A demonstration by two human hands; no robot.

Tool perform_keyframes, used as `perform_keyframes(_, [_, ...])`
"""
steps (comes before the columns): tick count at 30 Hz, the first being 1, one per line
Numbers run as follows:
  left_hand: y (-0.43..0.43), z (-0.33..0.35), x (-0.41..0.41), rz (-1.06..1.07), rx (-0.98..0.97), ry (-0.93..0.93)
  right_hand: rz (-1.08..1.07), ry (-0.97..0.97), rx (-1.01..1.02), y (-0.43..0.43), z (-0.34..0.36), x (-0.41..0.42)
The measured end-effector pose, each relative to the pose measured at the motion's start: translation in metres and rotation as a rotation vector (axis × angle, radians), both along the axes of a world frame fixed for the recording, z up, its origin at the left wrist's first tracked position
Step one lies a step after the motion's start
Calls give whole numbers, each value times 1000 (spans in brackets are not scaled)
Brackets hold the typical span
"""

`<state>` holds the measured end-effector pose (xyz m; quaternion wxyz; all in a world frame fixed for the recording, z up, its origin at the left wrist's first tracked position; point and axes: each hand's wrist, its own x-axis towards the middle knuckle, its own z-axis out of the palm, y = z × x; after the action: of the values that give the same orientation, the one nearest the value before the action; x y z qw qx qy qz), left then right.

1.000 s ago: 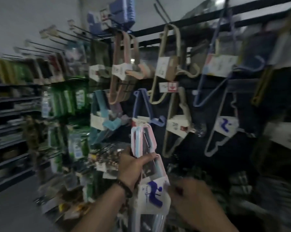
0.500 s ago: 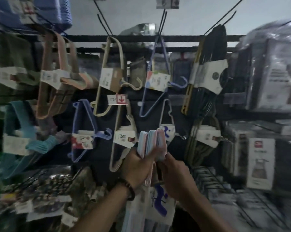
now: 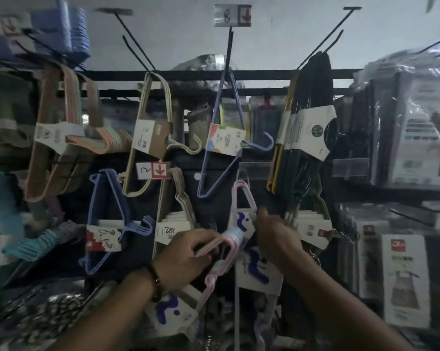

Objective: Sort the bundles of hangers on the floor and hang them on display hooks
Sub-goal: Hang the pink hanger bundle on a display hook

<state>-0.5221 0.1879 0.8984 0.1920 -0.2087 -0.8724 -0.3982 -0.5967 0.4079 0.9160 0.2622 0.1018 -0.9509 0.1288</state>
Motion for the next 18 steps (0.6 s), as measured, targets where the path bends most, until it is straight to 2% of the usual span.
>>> perform_keyframes(8, [18,18,-20,22,14,122,11,277,-82,-3,9,-13])
perform_keyframes(12, [27,22,-25,11,33,150,-17,316,-81,3,-1,-17])
perform_keyframes(18, [32,24,-39,40,-37,132,-75,328,-123,15,-14,-32])
